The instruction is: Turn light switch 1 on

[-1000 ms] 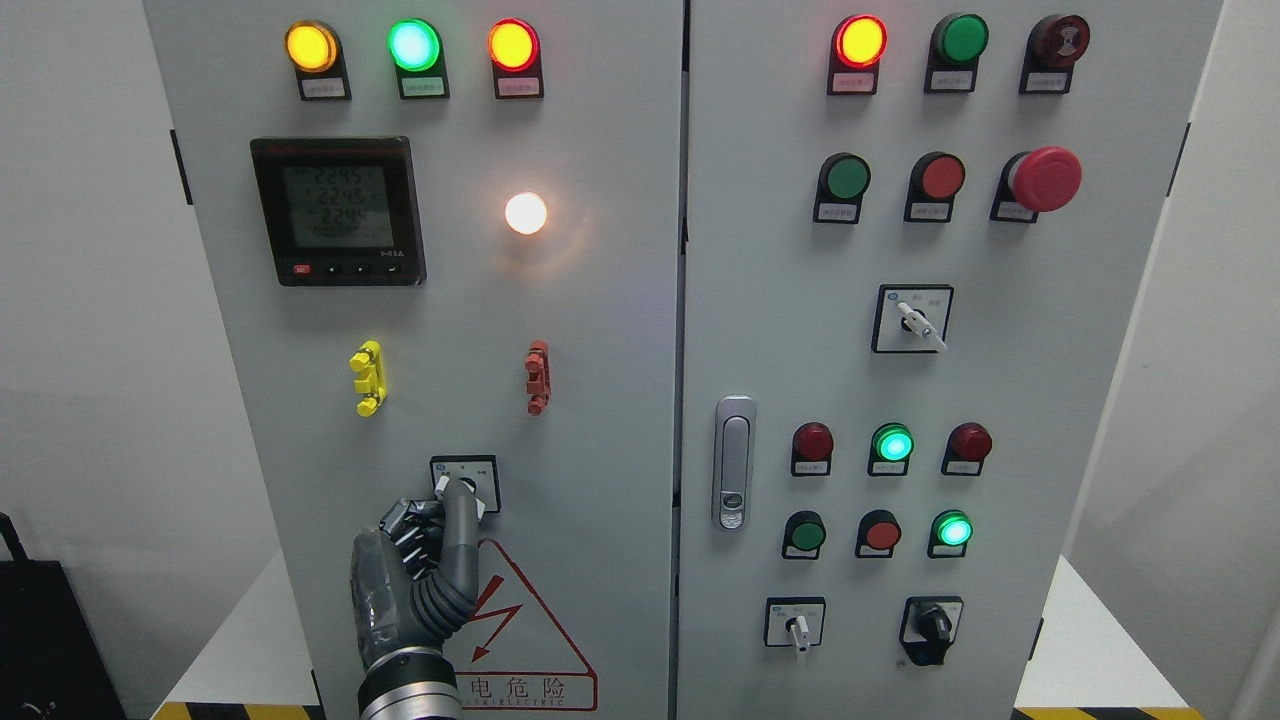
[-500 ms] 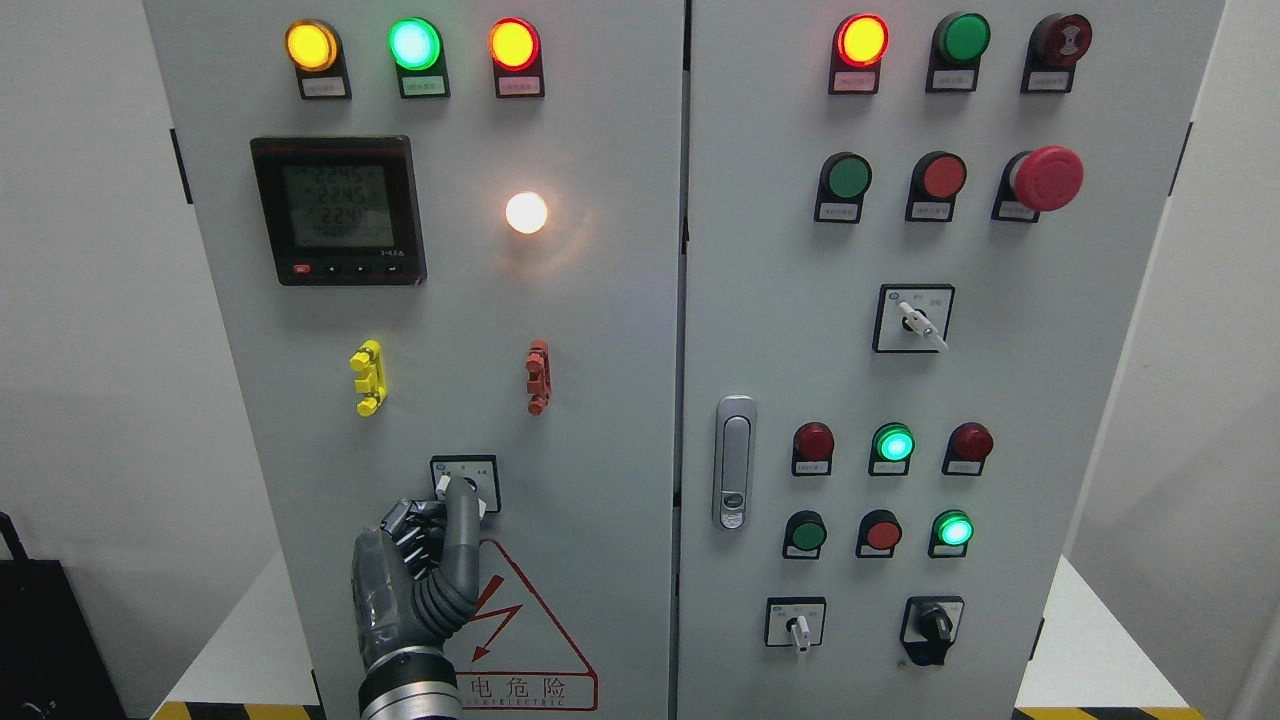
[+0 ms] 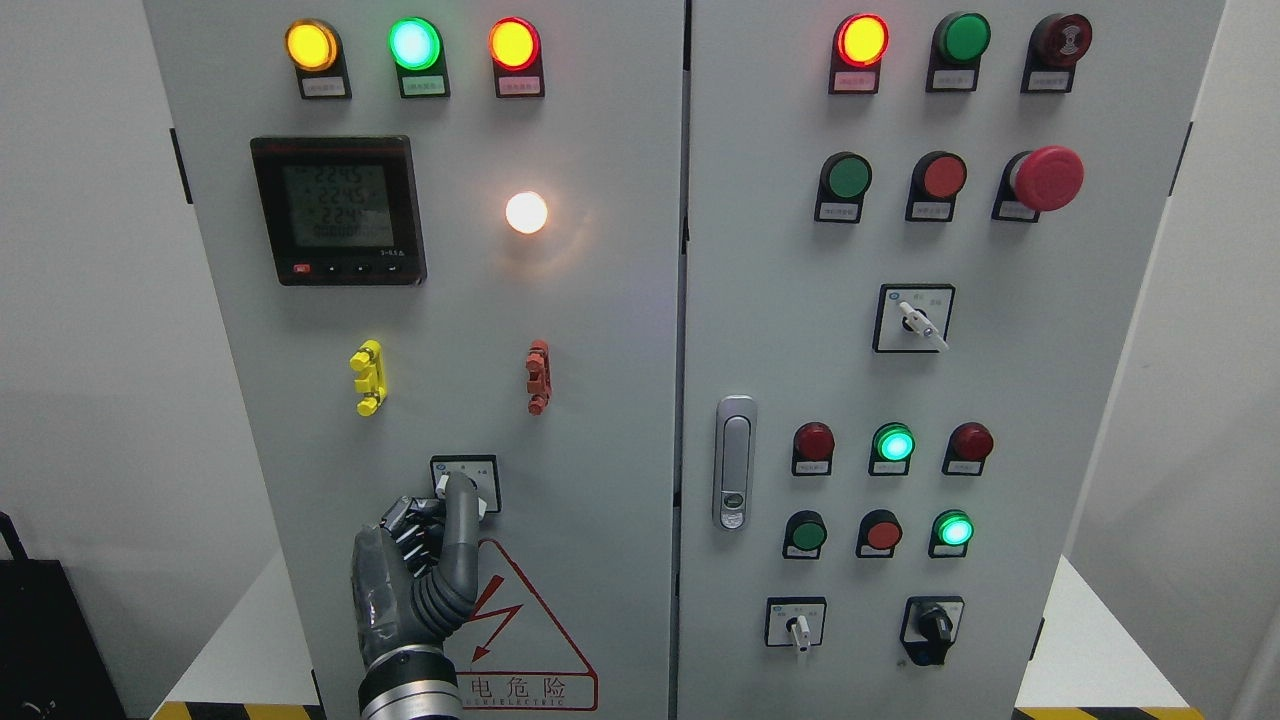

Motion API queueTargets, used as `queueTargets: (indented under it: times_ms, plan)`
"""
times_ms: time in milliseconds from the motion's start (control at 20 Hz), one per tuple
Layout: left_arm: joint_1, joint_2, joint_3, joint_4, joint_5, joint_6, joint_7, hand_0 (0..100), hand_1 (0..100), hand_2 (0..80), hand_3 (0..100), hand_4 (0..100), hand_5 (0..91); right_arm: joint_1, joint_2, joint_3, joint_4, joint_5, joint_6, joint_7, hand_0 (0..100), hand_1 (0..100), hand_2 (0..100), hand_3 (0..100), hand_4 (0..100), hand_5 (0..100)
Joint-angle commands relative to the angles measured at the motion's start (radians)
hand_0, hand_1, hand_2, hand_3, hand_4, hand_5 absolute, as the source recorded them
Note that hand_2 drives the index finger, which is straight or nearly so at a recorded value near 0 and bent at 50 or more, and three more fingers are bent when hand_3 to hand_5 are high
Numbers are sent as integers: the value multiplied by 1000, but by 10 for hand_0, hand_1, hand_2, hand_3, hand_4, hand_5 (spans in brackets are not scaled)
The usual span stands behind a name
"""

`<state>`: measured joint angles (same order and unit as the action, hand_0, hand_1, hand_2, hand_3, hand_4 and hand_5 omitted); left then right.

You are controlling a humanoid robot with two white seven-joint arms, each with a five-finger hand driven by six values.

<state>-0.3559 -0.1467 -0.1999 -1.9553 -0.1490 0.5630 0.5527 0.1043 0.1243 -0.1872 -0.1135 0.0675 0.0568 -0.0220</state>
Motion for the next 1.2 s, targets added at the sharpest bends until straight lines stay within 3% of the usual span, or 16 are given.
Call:
queueTargets:
  times_ms: [0, 750, 1150]
  plan:
    - [8, 2, -1, -2, 0, -2, 0, 363, 356, 643, 964, 964, 824, 0, 0, -1, 0, 0, 0, 1, 0, 0, 0, 0, 0, 0]
    - [46, 7, -3, -10, -1, -37, 0, 248, 334, 655, 979, 969, 831, 0, 0, 0, 0, 0, 0, 1, 0, 0, 0, 0, 0, 0]
    - [167, 22, -10, -11, -3, -191, -2, 220, 337, 663, 990, 978, 837, 0, 0, 0, 0, 0, 0, 1, 0, 0, 0, 0, 0, 0]
